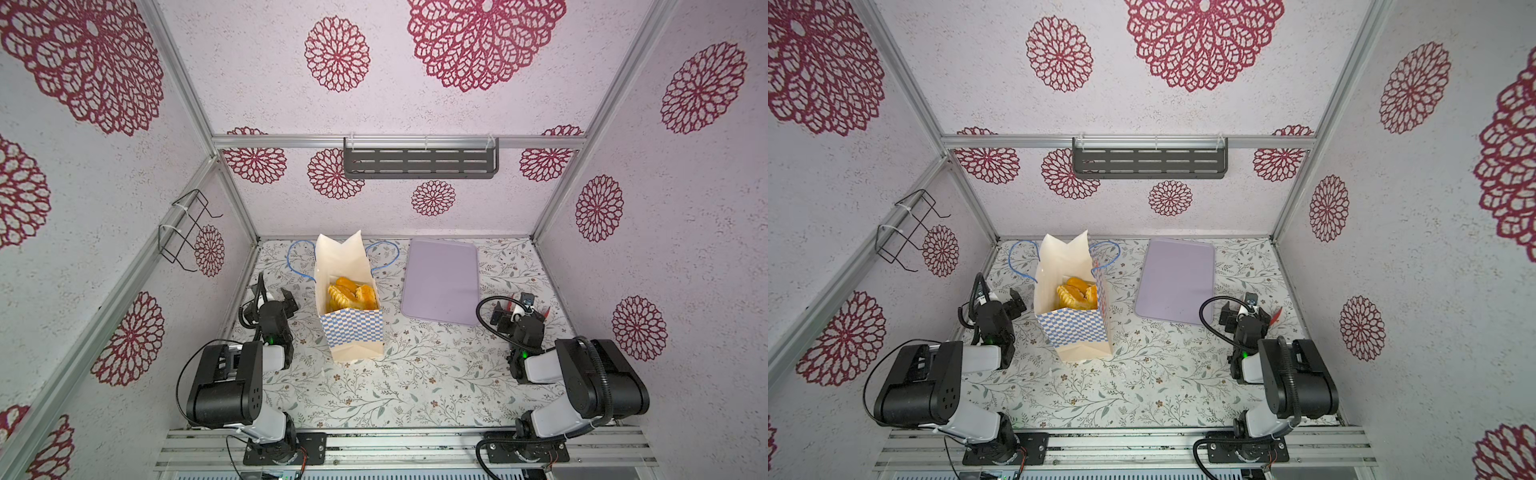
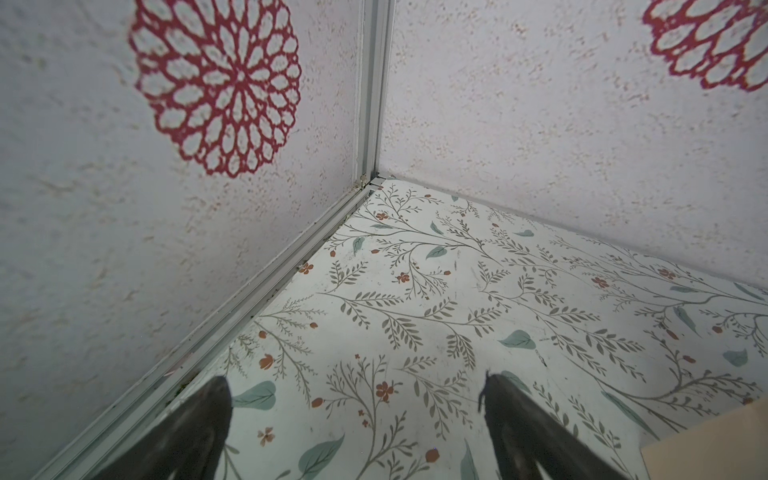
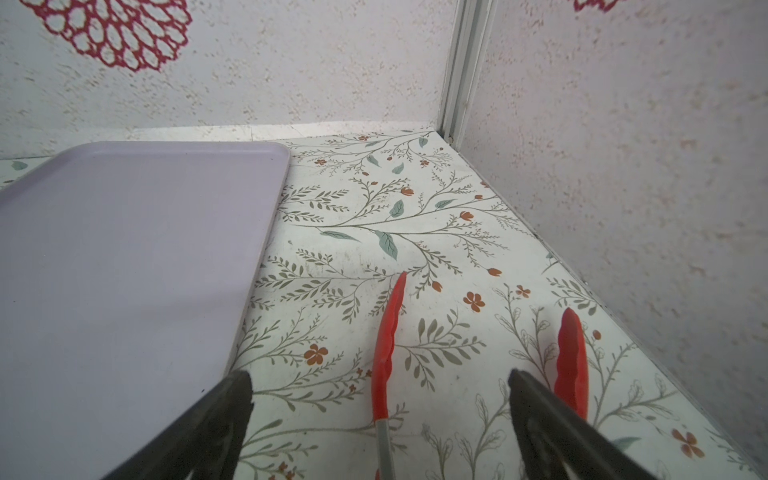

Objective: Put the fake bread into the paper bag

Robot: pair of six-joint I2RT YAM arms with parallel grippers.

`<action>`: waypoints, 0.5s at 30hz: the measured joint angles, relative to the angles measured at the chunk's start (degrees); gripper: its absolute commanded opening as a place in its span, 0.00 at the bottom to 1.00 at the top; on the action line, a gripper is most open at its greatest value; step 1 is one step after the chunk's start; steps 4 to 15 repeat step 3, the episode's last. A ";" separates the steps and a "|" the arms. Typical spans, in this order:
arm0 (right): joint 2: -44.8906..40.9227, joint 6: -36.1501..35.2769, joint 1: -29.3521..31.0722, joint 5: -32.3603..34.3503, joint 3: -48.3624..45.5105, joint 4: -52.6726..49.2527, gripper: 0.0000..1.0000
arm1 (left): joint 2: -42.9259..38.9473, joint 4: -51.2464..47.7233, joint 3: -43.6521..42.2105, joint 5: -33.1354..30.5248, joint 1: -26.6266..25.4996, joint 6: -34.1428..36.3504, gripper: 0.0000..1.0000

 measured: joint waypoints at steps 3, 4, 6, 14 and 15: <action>0.00 0.00 0.00 -0.20 0.42 -0.15 0.99 | 0.00 -0.04 0.02 0.00 0.00 0.00 0.97; 0.00 0.00 0.00 -0.20 0.42 -0.15 0.99 | 0.00 -0.04 0.02 0.00 0.00 0.00 0.97; 0.00 0.00 0.00 -0.20 0.42 -0.15 0.99 | 0.00 -0.04 0.02 0.00 0.00 0.00 0.97; 0.00 0.00 0.00 -0.20 0.42 -0.15 0.99 | 0.00 -0.04 0.02 0.00 0.00 0.00 0.97; 0.00 0.00 0.00 -0.20 0.42 -0.15 0.99 | 0.00 -0.04 0.02 0.00 0.00 0.00 0.97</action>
